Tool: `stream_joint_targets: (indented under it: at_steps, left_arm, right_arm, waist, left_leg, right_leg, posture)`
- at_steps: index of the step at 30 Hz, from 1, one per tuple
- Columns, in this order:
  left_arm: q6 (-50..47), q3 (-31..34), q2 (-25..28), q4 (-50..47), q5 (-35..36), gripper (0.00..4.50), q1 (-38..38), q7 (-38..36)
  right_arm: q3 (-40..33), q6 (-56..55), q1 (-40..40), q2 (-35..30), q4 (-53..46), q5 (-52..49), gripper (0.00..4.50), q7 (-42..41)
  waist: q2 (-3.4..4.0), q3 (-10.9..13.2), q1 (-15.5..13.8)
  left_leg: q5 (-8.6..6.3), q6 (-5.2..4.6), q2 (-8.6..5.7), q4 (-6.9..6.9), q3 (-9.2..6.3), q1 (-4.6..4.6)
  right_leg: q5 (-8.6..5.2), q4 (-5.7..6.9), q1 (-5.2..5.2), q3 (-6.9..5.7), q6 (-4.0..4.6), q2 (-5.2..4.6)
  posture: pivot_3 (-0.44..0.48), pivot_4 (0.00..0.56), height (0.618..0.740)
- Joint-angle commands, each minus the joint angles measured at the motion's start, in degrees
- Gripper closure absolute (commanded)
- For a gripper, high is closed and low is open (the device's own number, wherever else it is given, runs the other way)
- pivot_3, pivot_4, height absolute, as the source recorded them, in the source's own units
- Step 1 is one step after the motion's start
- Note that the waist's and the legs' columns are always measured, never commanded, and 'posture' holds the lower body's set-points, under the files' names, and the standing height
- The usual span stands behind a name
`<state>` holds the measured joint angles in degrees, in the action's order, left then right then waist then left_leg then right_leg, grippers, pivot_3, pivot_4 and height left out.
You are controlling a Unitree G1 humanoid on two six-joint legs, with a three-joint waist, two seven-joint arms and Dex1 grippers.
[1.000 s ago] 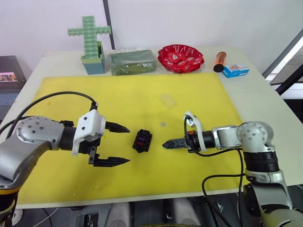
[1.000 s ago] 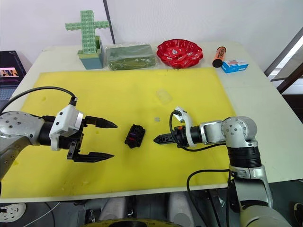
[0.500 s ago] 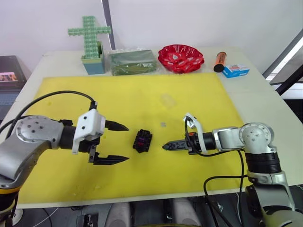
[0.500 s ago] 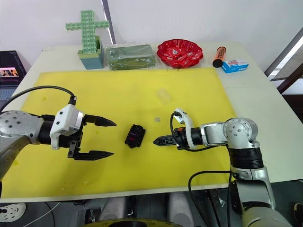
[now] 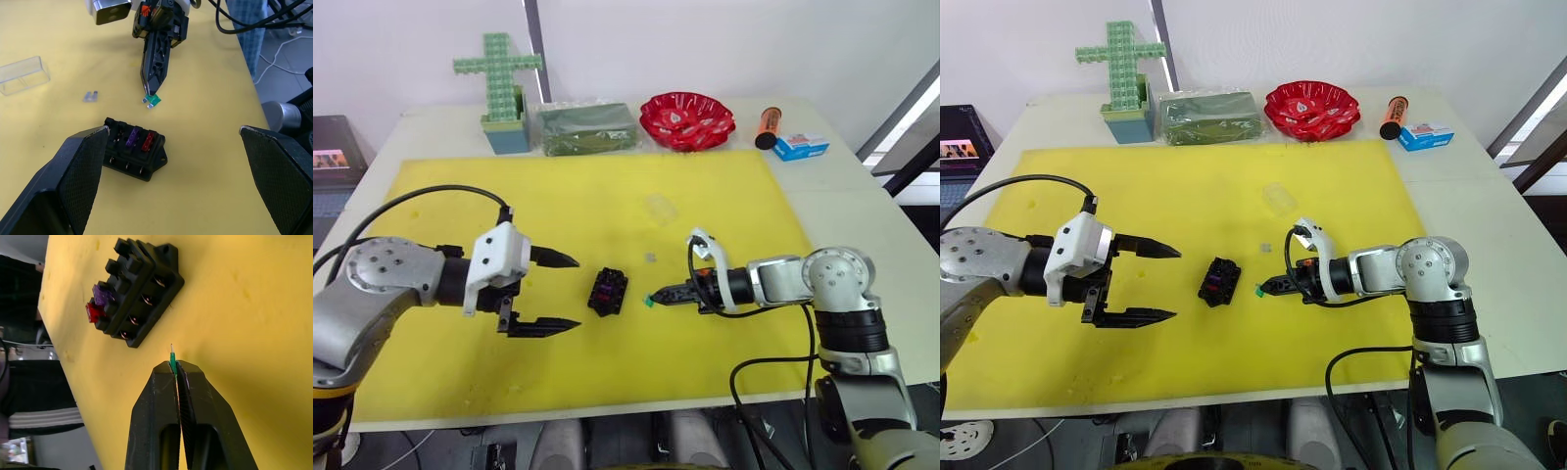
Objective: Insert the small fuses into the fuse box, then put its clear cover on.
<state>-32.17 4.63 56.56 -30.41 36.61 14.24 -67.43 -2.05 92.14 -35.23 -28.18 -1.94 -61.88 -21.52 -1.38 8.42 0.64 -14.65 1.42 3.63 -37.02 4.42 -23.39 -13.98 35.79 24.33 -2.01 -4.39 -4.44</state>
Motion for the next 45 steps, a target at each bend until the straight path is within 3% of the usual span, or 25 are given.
stream_joint_targets:
  at_steps: [1, 5, 11, 19, 22, 29, 40, 45]
  left_arm:
    - [0.72, -0.19, -0.16, -0.7, -0.32, 0.0, 0.77, 0.33]
    - [0.89, -0.56, -0.3, -0.6, -0.62, 0.0, 1.06, 0.39]
    - [1.33, -1.51, -0.89, -0.19, -1.5, 0.0, 1.84, 0.38]
    - [2.05, -1.62, -0.83, -0.8, -2.71, 0.0, 1.04, 0.44]
    - [2.14, -1.69, -1.14, -0.97, -2.95, 0.0, 0.96, 0.94]
    - [2.08, -1.52, -1.2, -1.73, -2.76, 0.0, 0.21, 2.09]
    - [1.72, -1.58, -1.25, -1.84, -2.42, 0.0, 0.48, 3.01]
    - [1.67, -1.77, -1.32, -1.98, -2.37, 0.0, 0.52, 3.32]
  right_arm:
    - [2.26, 0.36, -1.91, -1.47, -1.92, 1.28, 4.45, -2.31]
    - [8.82, -0.8, -6.77, -6.44, -3.58, 3.24, 4.45, -9.3]
    - [28.32, -12.32, -20.15, -17.15, -5.52, 12.79, 4.45, -31.21]
    - [47.6, -30.11, -31.43, -21.85, -4.7, 30.81, 4.45, -54.83]
    - [51.42, -37.13, -32.43, -21.63, -2.33, 37.76, 4.45, -59.7]
    - [52.59, -45.9, -31.56, -16.49, 4.14, 48.42, 4.45, -62.66]
    - [50.6, -49.96, -30.08, -11.36, 6.53, 55.21, 4.45, -63.79]
    - [48.05, -48.8, -30.73, -9.21, 6.49, 55.32, 3.13, -64.02]
  waist:
    - [0.0, 0.0, 0.01]
    - [0.04, 0.02, 0.04]
    - [0.09, 0.06, 0.1]
    - [0.11, 0.08, 0.01]
    - [0.09, 0.06, 0.0]
    - [0.1, 0.07, 0.11]
    - [0.1, 0.07, 0.01]
    - [0.1, 0.07, 0.03]
  left_leg:
    - [0.0, 0.0, 0.0, 0.0, 0.0, 0.0]
    - [0.0, 0.0, 0.0, -0.01, 0.0, -0.02]
    - [-0.01, -0.02, 0.01, 0.03, 0.01, -0.02]
    - [-0.01, -0.02, 0.02, 0.0, 0.07, -0.04]
    - [-0.01, -0.02, 0.02, -0.02, 0.07, -0.04]
    - [-0.01, -0.02, 0.02, -0.03, 0.11, -0.03]
    - [-0.01, -0.01, 0.01, -0.07, 0.11, -0.03]
    - [-0.01, -0.01, 0.02, -0.06, 0.1, -0.02]
  right_leg:
    - [0.0, 0.0, 0.0, 0.0, 0.0, 0.0]
    - [-0.01, -0.01, 0.01, 0.0, 0.02, 0.0]
    - [-0.09, -0.03, 0.09, 0.02, 0.15, 0.01]
    - [-0.09, -0.02, 0.13, 0.03, 0.14, 0.0]
    - [-0.1, -0.02, 0.12, 0.03, 0.15, -0.01]
    - [-0.03, 0.13, 0.18, 0.03, 0.03, 0.0]
    - [-0.01, 0.2, 0.19, 0.02, 0.0, 0.0]
    - [0.0, 0.23, 0.19, 0.02, -0.02, 0.0]
  posture:
    - [0.0, 0.15, 0.74]
    - [0.0, 0.15, 0.74]
    - [0.0, 0.15, 0.74]
    - [0.0, 0.15, 0.74]
    - [0.0, 0.15, 0.74]
    - [0.0, 0.15, 0.74]
    - [0.0, 0.15, 0.74]
    - [0.0, 0.15, 0.74]
